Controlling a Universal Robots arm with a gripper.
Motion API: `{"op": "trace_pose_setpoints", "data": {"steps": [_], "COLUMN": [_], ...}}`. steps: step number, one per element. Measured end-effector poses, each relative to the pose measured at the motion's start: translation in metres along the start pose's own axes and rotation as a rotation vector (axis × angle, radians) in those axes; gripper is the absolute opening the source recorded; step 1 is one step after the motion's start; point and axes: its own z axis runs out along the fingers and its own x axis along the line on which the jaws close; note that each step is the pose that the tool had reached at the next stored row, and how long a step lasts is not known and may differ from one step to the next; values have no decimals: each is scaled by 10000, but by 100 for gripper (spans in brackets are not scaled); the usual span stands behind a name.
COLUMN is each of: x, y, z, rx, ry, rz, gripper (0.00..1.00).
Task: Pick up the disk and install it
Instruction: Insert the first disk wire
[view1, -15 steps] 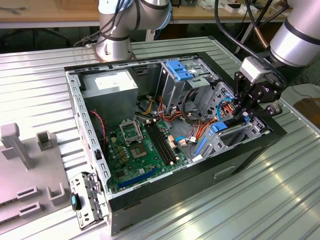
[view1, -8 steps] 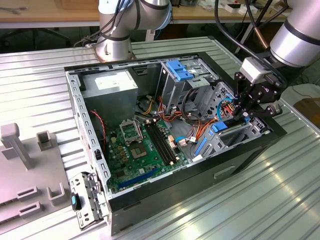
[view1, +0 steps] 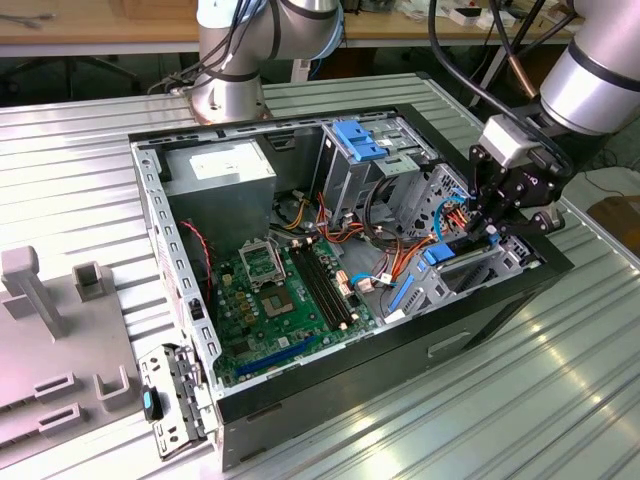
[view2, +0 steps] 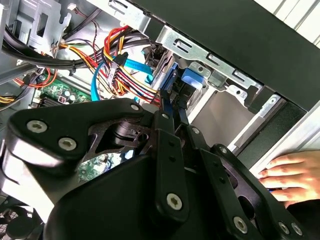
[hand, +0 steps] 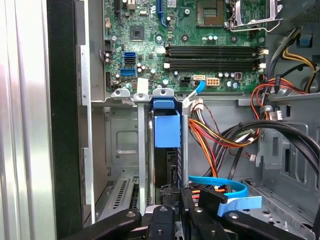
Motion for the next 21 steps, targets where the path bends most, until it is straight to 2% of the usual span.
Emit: {"op": "trace_pose_setpoints", "data": {"steps": [5,11,21], "x": [0,0,-17], "y": [0,-1,0], "z": [14,-4,-4], "rx": [4,25,23], "ry": [2,25,24], "rz": [127,739,686], "gripper": [18,18,18]}}
